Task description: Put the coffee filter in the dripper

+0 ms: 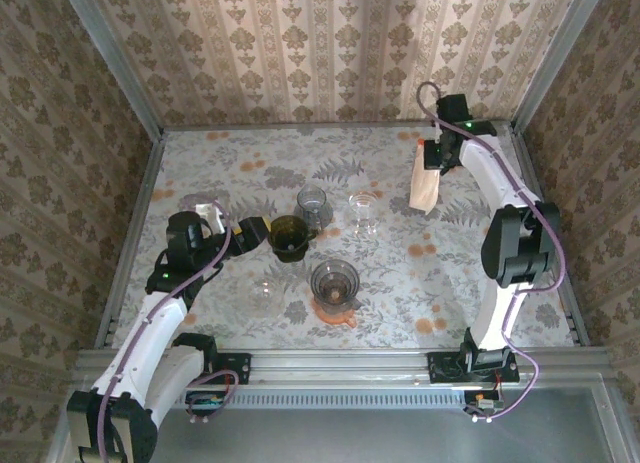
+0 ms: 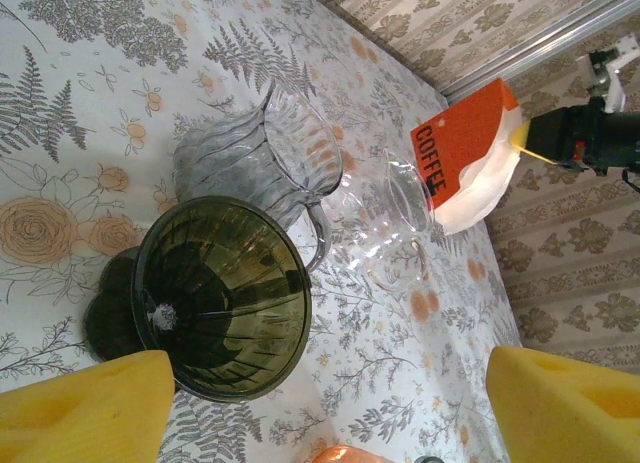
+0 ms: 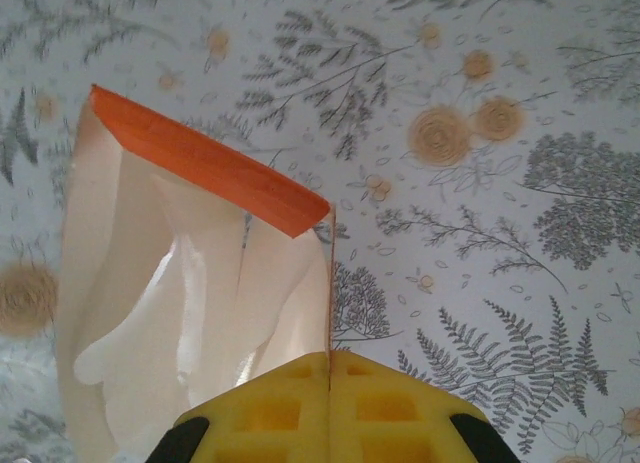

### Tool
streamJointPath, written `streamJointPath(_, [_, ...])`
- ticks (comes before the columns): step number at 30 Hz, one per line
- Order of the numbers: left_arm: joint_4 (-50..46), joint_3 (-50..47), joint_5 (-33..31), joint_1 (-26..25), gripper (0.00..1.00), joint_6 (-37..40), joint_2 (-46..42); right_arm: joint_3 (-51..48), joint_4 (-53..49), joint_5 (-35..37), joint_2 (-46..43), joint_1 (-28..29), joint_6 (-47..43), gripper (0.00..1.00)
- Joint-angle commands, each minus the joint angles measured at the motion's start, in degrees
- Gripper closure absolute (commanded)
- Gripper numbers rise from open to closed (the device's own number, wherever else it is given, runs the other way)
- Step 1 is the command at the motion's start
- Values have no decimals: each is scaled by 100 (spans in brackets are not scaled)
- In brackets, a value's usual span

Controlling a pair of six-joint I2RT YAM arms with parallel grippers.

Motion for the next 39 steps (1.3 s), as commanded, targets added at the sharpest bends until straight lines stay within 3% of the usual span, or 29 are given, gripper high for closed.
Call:
streamJointPath(1, [126, -43, 120, 39, 16, -66, 32, 259, -380, 176, 196, 134, -501, 98])
streamJointPath(23, [139, -51, 102, 48, 17, -119, 161, 1092, 157, 331, 1230, 294, -453, 95])
streamJointPath(33, [156, -42, 120, 48, 18, -135, 183, 819, 325, 570, 989, 348, -282, 65])
streamJointPath(39, [174, -42, 120, 48, 17, -153, 182, 555, 537, 609, 575, 348, -18, 57])
